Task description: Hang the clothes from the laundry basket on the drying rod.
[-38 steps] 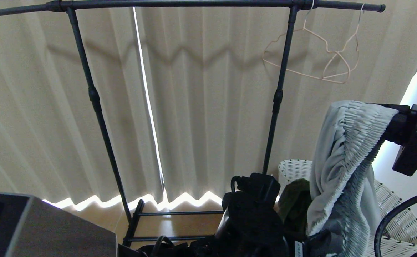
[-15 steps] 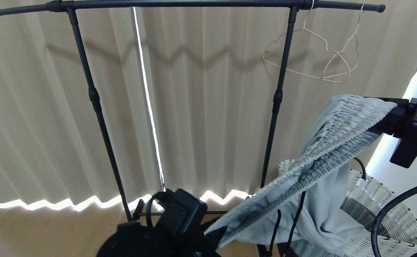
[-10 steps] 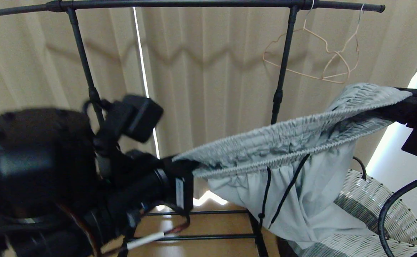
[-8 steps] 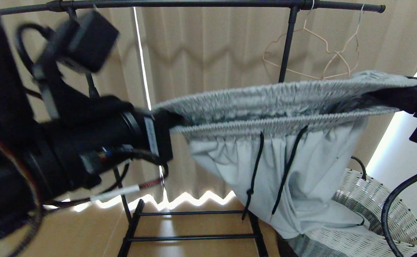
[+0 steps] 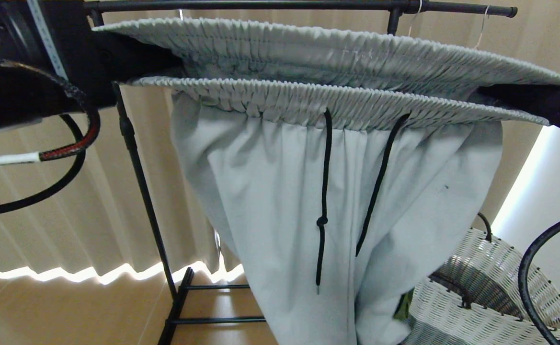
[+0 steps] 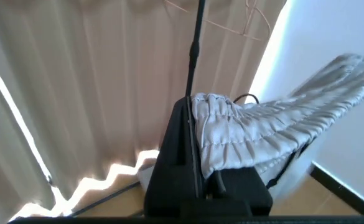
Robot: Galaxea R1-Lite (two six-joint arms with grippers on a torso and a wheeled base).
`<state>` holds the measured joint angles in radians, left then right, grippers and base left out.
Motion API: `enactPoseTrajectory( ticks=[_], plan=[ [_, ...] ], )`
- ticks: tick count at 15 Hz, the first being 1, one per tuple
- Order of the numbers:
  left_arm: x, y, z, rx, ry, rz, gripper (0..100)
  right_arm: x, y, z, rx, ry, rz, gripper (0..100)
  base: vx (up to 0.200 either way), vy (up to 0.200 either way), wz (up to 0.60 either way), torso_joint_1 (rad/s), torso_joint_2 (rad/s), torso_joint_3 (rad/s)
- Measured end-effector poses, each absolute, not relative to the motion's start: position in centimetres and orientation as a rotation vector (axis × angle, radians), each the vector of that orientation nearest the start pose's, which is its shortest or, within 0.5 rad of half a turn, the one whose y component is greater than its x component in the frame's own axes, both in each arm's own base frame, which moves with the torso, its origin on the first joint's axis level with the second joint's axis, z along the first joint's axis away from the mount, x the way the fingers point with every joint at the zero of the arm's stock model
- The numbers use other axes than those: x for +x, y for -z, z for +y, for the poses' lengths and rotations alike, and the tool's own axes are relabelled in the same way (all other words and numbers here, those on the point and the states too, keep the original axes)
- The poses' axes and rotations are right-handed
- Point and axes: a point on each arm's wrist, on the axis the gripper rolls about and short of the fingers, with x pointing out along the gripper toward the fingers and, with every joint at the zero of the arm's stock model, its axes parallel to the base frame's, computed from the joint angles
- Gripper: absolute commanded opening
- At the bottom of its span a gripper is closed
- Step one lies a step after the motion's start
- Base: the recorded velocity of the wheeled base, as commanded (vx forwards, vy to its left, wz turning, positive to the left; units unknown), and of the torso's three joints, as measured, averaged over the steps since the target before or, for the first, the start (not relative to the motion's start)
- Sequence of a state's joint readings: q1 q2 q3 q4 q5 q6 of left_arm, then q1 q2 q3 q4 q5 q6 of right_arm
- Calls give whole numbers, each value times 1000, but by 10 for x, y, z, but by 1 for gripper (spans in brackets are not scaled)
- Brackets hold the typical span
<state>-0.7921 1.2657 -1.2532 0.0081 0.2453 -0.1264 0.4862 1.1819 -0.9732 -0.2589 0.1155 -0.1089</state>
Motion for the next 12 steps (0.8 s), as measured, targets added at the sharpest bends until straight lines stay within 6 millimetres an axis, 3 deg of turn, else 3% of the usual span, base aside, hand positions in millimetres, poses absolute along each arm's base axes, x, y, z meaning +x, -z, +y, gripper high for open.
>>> enactPoseTrajectory(
  ticks=[5,9,12],
  plan=[
    [137,-329,-130,-92,532,152,0,158,-311,86,-103,-596,-47,0,0,0,0,0,0,0],
    [141,-333,-128,-92,510,151,0,168,-305,91,-108,-598,-17,0,0,0,0,0,0,0],
    [154,-325,-119,-61,420,216,0,179,-301,96,-109,-591,-12,0,0,0,0,0,0,0]
  ],
)
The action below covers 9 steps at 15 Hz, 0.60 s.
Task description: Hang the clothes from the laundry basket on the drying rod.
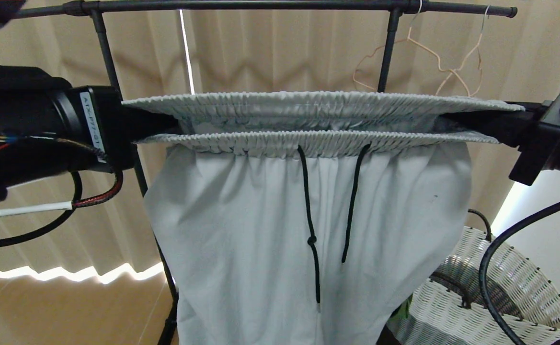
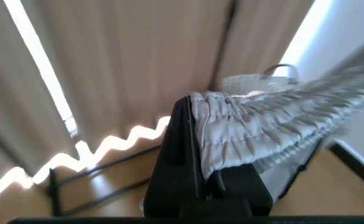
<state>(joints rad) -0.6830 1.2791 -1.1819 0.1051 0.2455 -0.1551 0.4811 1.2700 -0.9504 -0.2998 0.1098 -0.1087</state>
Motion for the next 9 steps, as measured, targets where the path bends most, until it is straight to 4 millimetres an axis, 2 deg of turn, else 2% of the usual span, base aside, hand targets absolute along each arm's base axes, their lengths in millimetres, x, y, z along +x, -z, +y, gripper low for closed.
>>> enactPoseTrajectory(
  ticks=[3,6,9],
  plan=[
    [170,-323,-116,-67,367,214,0,188,-297,98,-108,-580,-14,0,0,0,0,0,0,0],
    [176,-321,-120,-74,362,202,0,190,-296,96,-107,-565,-8,0,0,0,0,0,0,0],
    [185,-315,-126,-76,361,199,0,175,-290,85,-108,-552,5,0,0,0,0,0,0,0]
  ],
)
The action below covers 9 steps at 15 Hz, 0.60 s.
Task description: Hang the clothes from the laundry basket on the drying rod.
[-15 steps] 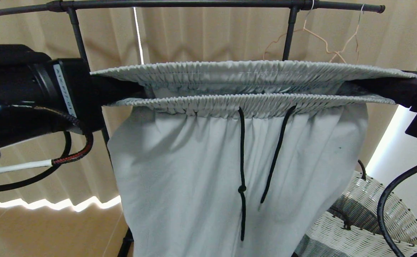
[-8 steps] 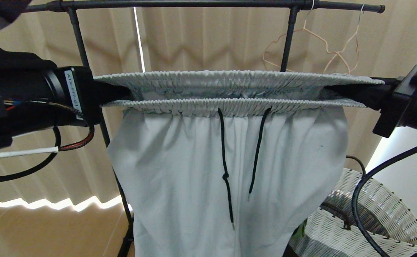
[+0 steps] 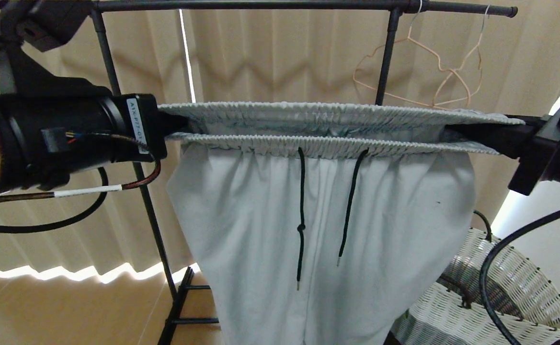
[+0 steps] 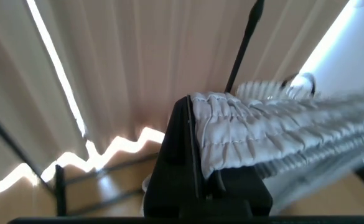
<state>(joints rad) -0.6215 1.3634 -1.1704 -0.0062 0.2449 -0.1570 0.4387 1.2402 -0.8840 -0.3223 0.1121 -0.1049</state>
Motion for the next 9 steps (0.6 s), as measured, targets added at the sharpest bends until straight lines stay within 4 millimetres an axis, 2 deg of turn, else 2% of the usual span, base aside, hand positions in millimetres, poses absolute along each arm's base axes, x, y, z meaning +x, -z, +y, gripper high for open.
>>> enactPoseTrajectory(
  ticks=[2,5,9],
  plan=[
    [196,-315,-133,-89,362,172,0,161,-282,79,-114,-571,44,0,0,0,0,0,0,0],
    [210,-307,-143,-84,356,193,0,144,-271,77,-111,-702,68,0,0,0,0,0,0,0],
    [216,-303,-147,-79,357,197,0,140,-270,76,-115,-723,68,0,0,0,0,0,0,0]
  ],
)
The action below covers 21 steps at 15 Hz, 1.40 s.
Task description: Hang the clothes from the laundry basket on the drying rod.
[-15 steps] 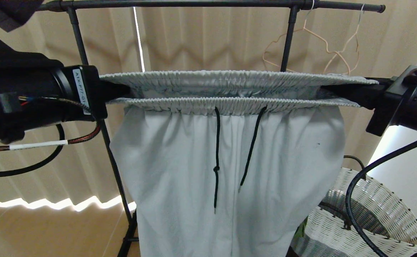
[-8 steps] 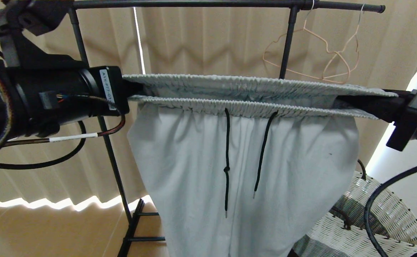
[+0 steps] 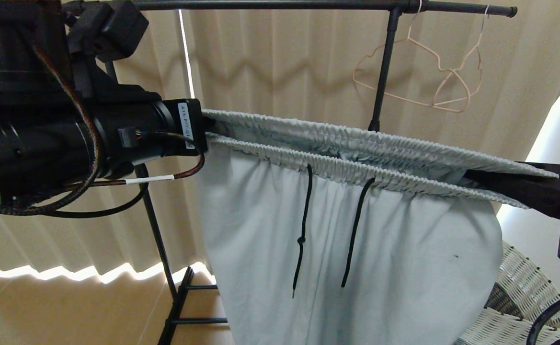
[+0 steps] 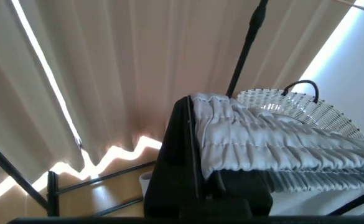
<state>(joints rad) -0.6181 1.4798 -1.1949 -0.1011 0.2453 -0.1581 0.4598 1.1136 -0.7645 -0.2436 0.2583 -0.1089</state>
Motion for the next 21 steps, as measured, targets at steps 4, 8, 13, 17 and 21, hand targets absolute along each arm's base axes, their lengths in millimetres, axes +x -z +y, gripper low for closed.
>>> enactPoseTrajectory(
  ticks=[4,8,13,17,21],
  plan=[
    [210,-304,-144,-78,435,220,0,150,-277,75,-119,-662,54,0,0,0,0,0,0,0],
    [174,-319,-123,-88,661,267,0,173,-301,82,-106,-603,-28,0,0,0,0,0,0,0],
    [140,-329,-102,-55,729,213,0,208,-308,101,-90,-616,-151,0,0,0,0,0,0,0],
    [118,-316,-99,-48,843,236,0,226,-305,112,-90,-626,-142,0,0,0,0,0,0,0],
    [109,-316,-98,-44,874,215,0,229,-299,113,-97,-618,-116,0,0,0,0,0,0,0]
  ],
)
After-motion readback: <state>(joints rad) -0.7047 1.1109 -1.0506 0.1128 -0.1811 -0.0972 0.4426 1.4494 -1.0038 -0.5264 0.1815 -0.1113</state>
